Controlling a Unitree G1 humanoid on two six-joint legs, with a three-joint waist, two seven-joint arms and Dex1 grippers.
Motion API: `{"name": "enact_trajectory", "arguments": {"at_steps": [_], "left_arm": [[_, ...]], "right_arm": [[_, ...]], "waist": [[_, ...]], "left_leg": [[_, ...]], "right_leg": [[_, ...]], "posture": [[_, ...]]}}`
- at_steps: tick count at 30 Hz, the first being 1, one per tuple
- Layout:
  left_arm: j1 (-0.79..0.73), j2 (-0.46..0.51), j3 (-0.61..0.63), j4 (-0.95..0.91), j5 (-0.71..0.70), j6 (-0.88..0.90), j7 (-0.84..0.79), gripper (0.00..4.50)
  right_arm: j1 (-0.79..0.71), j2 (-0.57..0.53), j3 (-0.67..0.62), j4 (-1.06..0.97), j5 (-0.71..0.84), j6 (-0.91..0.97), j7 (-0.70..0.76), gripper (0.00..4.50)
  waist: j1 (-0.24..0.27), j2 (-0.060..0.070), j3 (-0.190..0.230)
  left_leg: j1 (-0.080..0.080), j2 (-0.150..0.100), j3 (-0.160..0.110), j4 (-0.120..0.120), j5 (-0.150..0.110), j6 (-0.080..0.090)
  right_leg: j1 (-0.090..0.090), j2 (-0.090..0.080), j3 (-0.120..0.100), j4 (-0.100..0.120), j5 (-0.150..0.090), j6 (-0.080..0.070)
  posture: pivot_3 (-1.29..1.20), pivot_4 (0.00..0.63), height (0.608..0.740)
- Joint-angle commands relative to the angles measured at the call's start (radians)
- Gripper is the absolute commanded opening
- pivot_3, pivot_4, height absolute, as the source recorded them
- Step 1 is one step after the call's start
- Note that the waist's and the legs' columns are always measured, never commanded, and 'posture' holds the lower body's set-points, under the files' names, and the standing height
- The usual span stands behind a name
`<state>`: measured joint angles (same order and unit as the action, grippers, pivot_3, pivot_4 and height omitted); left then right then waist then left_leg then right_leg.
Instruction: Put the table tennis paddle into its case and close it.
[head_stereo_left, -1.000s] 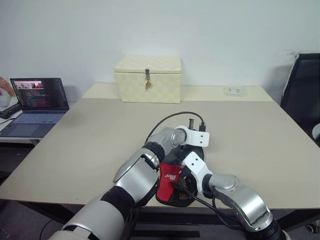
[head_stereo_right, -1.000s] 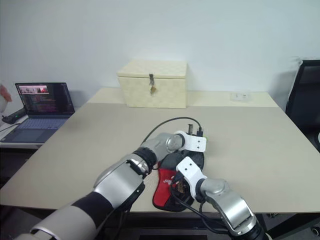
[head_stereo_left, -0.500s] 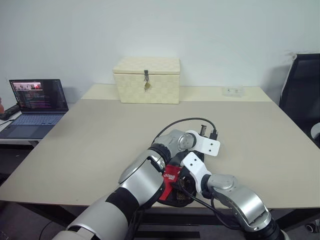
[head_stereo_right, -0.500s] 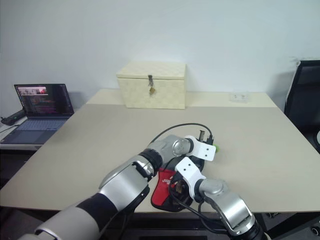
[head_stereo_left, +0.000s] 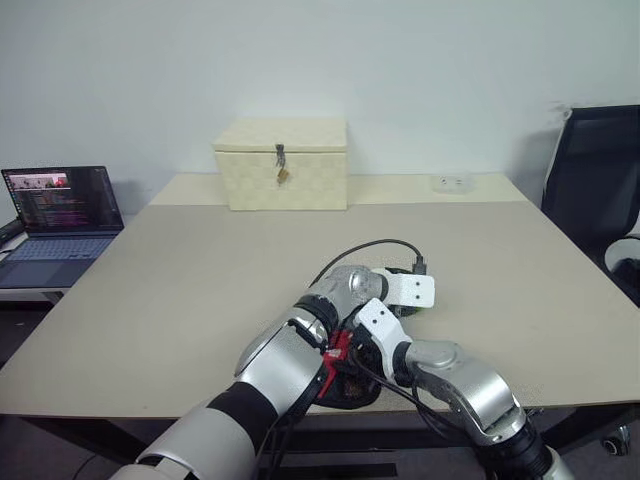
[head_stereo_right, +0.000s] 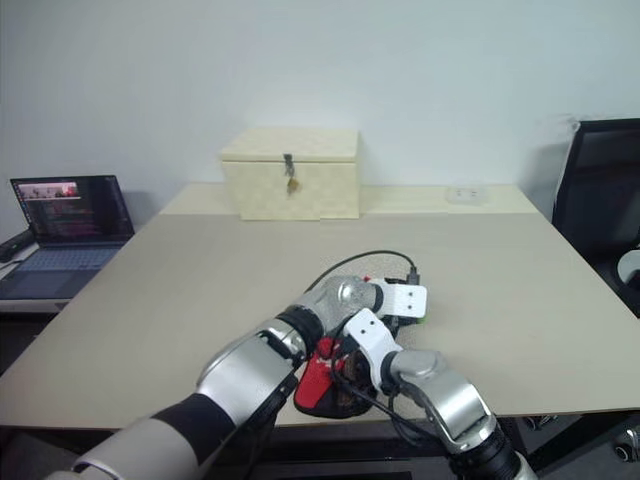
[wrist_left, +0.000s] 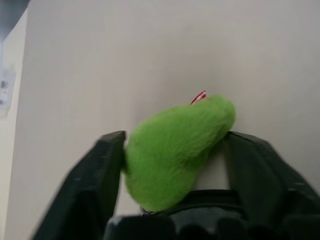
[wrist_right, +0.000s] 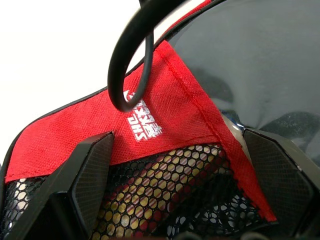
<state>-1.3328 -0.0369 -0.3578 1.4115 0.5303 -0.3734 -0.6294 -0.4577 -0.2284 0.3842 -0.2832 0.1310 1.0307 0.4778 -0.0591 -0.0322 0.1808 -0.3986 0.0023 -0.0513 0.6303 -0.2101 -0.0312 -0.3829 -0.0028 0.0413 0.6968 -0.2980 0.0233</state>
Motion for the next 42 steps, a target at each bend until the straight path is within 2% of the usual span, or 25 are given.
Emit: {"name": "enact_trajectory", "arguments": {"at_steps": [1, 9, 17, 21, 27, 33, 37, 42], "left_arm": [[-0.012, 0.027, 0.103, -0.045, -0.112, 0.046, -0.065, 4.20], [0.015, 0.156, 0.232, -0.086, -0.247, 0.071, -0.160, 4.20], [0.145, 0.286, 0.336, -0.158, -0.390, 0.107, -0.318, 4.20], [0.196, 0.304, 0.382, -0.185, -0.460, 0.140, -0.372, 4.20], [0.253, 0.289, 0.376, -0.211, -0.485, 0.134, -0.416, 4.20], [0.327, 0.289, 0.366, -0.257, -0.499, 0.141, -0.453, 4.20], [0.390, 0.322, 0.373, -0.375, -0.553, 0.200, -0.565, 4.20], [0.536, 0.437, 0.345, -0.690, -0.631, 0.380, -0.747, 4.20]], "right_arm": [[-0.009, 0.002, 0.002, 0.092, 0.017, 0.004, 0.018, 4.50], [-0.050, -0.069, -0.050, 0.046, 0.068, 0.010, 0.094, 4.50], [-0.049, -0.189, -0.124, -0.060, 0.182, 0.043, 0.194, 4.50], [-0.075, -0.254, -0.200, -0.130, 0.270, 0.099, 0.248, 4.50], [-0.140, -0.361, -0.306, -0.135, 0.333, 0.114, 0.283, 4.50], [-0.066, -0.482, -0.348, -0.145, 0.333, 0.069, 0.293, 4.50], [-0.046, -0.483, -0.361, -0.144, 0.333, 0.060, 0.258, 4.50], [-0.029, -0.484, -0.389, -0.161, 0.360, 0.068, 0.249, 4.50]], "waist": [[-0.003, 0.000, 0.000], [-0.012, 0.000, 0.000], [0.006, 0.000, 0.000], [0.012, 0.000, 0.000], [0.020, 0.000, 0.001], [0.022, 0.000, 0.000], [0.021, 0.000, 0.001], [0.008, 0.001, 0.001]], "left_leg": [[0.000, 0.000, 0.000, 0.000, 0.000, 0.000], [0.000, 0.006, 0.000, 0.000, 0.000, 0.000], [-0.006, 0.006, 0.000, -0.001, 0.000, 0.000], [-0.010, 0.006, -0.002, 0.000, 0.000, 0.000], [-0.010, 0.006, -0.003, 0.000, 0.000, 0.000], [-0.011, 0.006, -0.002, -0.001, 0.000, 0.001], [-0.011, 0.007, -0.002, -0.001, 0.000, 0.001], [-0.010, 0.008, -0.002, -0.001, 0.000, 0.001]], "right_leg": [[0.000, 0.000, 0.000, 0.000, 0.000, 0.000], [-0.001, 0.003, 0.000, 0.000, 0.000, 0.000], [-0.005, -0.001, -0.001, -0.001, 0.000, 0.000], [-0.007, -0.001, -0.003, -0.002, 0.003, -0.004], [-0.007, -0.001, -0.004, -0.003, 0.003, -0.004], [-0.007, -0.001, -0.003, -0.005, 0.003, -0.005], [-0.007, 0.000, -0.003, -0.005, 0.003, -0.005], [-0.007, 0.000, -0.002, -0.005, 0.003, -0.005]], "posture": [[0.00, 0.150, 0.740], [0.00, 0.150, 0.740], [0.00, 0.150, 0.740], [0.00, 0.150, 0.740], [0.00, 0.150, 0.740], [0.00, 0.150, 0.740], [0.00, 0.150, 0.740], [0.00, 0.150, 0.740]]}}
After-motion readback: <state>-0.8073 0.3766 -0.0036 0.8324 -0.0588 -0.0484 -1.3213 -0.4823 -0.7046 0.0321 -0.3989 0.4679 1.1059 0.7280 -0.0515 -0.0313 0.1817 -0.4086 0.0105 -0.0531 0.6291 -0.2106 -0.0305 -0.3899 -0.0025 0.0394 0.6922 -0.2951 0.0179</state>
